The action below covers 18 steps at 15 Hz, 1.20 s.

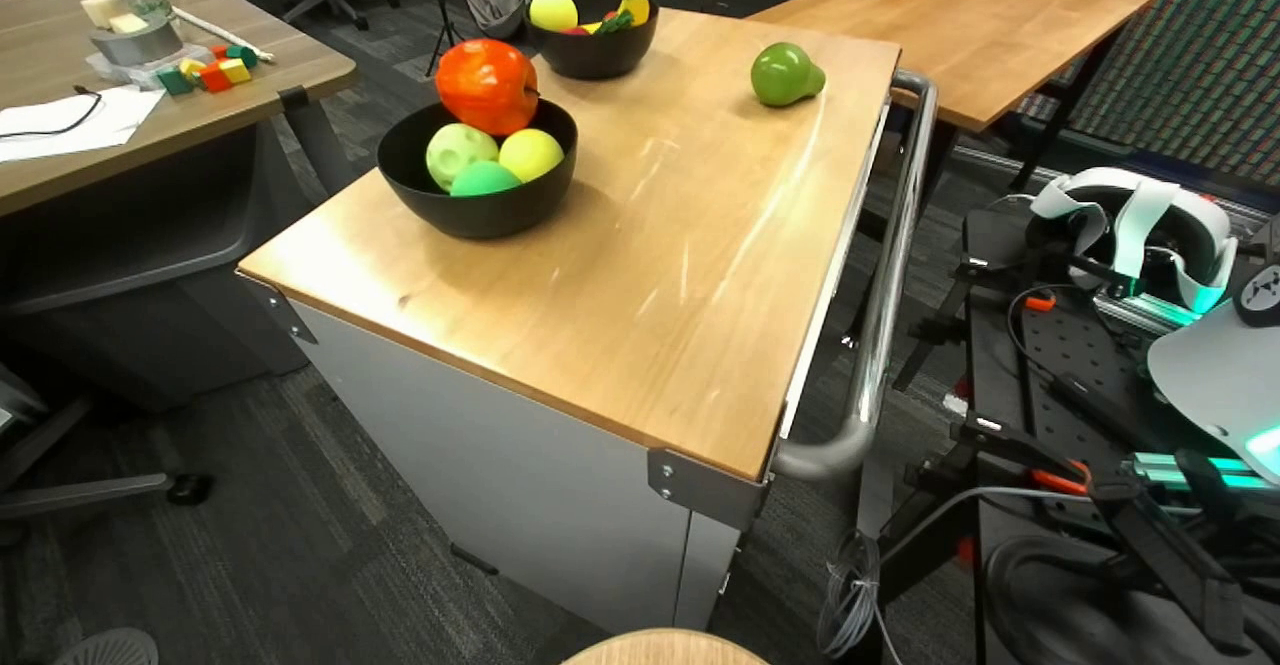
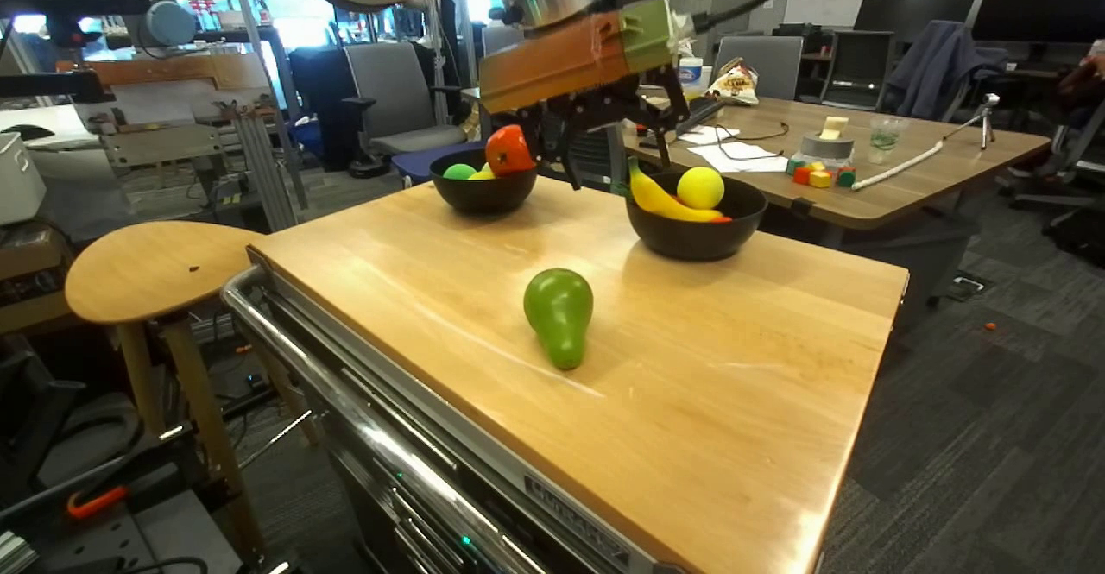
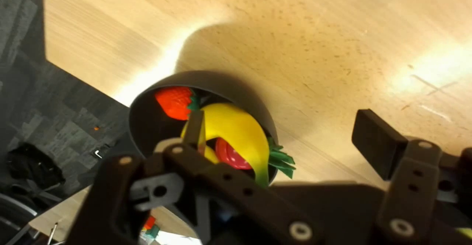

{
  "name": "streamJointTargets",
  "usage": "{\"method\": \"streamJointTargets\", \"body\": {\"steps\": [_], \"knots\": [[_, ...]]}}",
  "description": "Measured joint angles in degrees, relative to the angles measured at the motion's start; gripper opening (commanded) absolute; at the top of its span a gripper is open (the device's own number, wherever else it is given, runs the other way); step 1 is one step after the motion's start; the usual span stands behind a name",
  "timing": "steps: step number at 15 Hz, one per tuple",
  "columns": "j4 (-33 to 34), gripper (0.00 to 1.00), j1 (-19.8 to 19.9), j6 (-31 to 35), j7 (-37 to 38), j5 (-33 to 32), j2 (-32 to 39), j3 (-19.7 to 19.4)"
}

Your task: Put the fruits and vegetables in the left bowl then put the remaining fruits and vegetables in the right bowl

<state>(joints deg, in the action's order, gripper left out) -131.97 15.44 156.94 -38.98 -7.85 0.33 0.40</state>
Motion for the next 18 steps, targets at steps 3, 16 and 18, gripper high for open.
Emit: {"method": "streamJointTargets", "body": {"steps": [3, 16, 18], "knots": [[-1.77, 1.0, -1.98, -5.17, 8.77, -14.24, -8.07, -1.83], [-22.21, 1.0, -13.52, -9.22, 7.57, -8.22, -24.39, -8.49], [-22.2, 1.0, -12.69, -7.91, 8.16, -9.19, -23.45, -8.49]]}}
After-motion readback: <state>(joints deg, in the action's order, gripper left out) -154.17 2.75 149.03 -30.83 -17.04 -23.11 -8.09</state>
